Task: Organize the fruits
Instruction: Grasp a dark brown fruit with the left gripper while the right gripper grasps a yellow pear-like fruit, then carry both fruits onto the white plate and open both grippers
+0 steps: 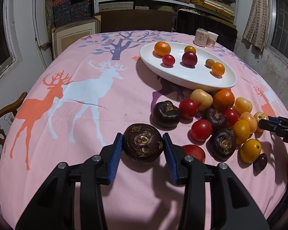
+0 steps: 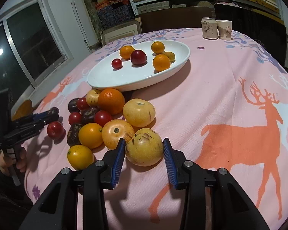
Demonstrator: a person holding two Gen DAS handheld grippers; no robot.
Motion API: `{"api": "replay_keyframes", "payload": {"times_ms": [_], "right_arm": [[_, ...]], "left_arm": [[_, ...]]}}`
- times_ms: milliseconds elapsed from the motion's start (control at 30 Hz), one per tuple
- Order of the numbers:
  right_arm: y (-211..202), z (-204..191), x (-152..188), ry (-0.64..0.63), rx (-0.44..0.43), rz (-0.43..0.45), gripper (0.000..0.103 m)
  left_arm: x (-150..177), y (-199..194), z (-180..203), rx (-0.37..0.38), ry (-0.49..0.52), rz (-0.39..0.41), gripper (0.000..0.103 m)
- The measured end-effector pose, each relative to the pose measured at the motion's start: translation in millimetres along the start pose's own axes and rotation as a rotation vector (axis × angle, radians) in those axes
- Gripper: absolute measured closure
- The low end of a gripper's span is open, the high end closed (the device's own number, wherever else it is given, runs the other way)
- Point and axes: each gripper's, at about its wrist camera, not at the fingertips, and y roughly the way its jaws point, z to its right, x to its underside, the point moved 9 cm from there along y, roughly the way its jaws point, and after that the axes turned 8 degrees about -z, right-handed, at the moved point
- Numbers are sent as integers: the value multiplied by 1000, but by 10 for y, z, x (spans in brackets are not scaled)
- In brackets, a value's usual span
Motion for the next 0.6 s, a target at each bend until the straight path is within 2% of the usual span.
{"api": "replay_keyframes", "payload": {"times_ms": [133, 367, 600], "right_arm": [[-121, -11, -18, 9, -39, 55, 63], [-209, 10, -69, 14, -31, 82, 63], [-440, 10, -361, 15, -10, 142, 63]], "left_arm": [[-1, -18, 4, 8, -1, 5, 62], [-48, -91, 72, 14, 23, 11, 62], [-347, -315, 289, 42, 66, 51, 62]]}}
